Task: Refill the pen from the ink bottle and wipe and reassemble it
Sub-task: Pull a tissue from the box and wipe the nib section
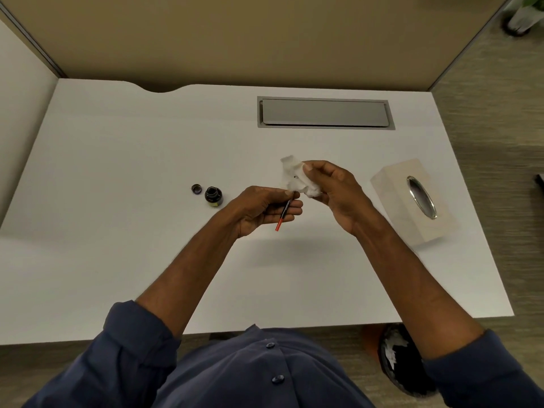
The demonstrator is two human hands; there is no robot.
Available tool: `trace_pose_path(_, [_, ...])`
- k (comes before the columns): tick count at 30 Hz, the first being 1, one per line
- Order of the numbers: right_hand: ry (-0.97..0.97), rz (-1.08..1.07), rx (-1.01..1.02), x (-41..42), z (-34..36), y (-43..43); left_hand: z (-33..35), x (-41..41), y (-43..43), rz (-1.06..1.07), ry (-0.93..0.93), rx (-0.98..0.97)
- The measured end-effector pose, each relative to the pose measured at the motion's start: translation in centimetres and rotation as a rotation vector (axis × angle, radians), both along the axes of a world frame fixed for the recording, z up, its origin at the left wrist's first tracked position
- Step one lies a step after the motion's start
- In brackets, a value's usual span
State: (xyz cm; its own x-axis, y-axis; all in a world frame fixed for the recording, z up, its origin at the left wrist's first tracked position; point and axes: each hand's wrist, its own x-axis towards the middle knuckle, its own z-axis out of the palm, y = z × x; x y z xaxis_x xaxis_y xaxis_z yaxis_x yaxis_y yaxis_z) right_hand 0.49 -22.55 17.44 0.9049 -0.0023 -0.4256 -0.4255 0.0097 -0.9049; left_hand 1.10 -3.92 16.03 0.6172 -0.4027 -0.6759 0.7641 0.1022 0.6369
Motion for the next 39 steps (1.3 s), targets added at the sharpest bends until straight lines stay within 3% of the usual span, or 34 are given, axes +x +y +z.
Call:
trace_pose_path(7, [0.045,0.114,0.071,-0.4,-0.3,-0.7,-0.1,-0.3,0.5,-0.107,-0.088,0.046])
trace_pose_path(16, [0.027,-0.059,0.119,-1.0,-1.8,1.0,0.5,-0.6,0.4,-0.133,-0.086,0.055])
trace_pose_path(19, [-0.002,-0.143,0.037,-1.2,-2.2,1.6,0.5,-1.0,-0.2,-0.114,-0.062,0.021])
trace_pose_path(21, [-0.07,-0.105,-0.051,-1.5,-1.9,1.4,0.4,-1.1,-0.2,-0.076,-0.044,0.005])
trace_pose_path(26, [-0.067,0.109,0.063,-2.1,-0.8,-0.7,0.2,-1.4,0.5,-0.1,-0.053,0.013])
trace_pose_path(30, [-0.09,-0.032,0.066,-2.0,-1.3,-0.2,0.3,-1.5,0.4,-0.128,-0.074,0.017])
trace_pose_path(35, [-0.067,-0.421,0.187,-0.2,-1.7,-2.8,-0.2,-2.1,1.5,-0.062,-0.02,-0.011])
trace_pose_path(39, [-0.044,-0.394,0.15,-1.4,-2.6,-2.4,-0.4,-1.9,2.1,0.13,0.035,-0.185])
